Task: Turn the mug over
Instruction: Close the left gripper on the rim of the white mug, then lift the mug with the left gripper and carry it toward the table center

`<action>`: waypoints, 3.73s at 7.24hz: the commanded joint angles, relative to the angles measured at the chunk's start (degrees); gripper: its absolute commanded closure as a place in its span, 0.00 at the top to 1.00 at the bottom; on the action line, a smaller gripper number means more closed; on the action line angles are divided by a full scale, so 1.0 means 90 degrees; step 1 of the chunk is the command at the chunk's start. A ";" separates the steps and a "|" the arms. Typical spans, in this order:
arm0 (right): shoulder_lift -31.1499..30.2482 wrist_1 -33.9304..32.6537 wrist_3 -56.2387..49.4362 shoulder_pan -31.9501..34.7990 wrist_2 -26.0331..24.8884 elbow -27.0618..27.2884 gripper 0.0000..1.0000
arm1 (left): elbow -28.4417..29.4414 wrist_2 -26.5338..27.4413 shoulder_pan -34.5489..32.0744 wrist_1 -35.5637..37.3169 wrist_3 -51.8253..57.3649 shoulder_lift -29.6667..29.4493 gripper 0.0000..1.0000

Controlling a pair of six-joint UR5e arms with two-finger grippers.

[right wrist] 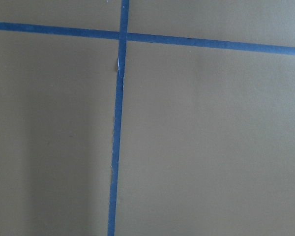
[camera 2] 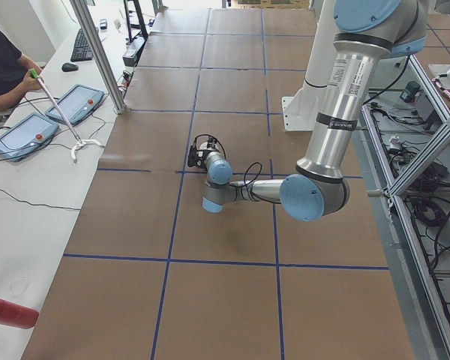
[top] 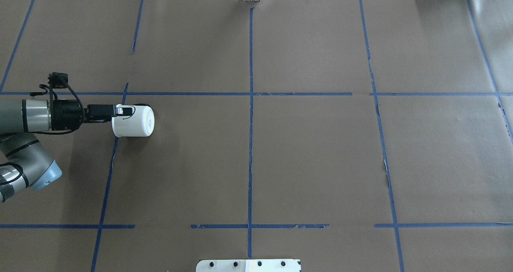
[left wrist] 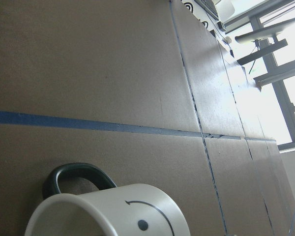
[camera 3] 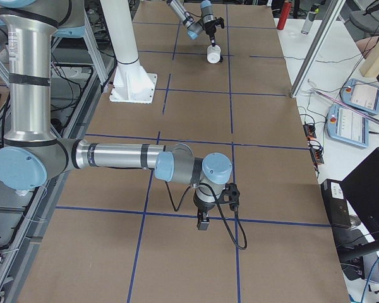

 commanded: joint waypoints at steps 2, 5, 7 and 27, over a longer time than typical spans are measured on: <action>0.0000 0.0000 0.0000 0.0000 0.0000 0.0008 1.00 | 0.0026 0.0000 0.0000 -0.0001 -0.0027 -0.0030 0.42; 0.0000 0.0000 0.0000 0.0000 0.0000 0.0008 1.00 | 0.0017 0.0000 0.0000 -0.0127 -0.0047 -0.0030 0.00; 0.0000 0.0000 0.0000 0.0000 0.0000 -0.0001 1.00 | -0.0070 0.0039 0.0000 -0.0779 -0.0981 -0.0030 0.00; 0.0000 0.0000 0.0000 0.0000 0.0000 0.0008 1.00 | -0.0736 0.2313 0.1943 1.2919 0.0226 -0.5147 0.00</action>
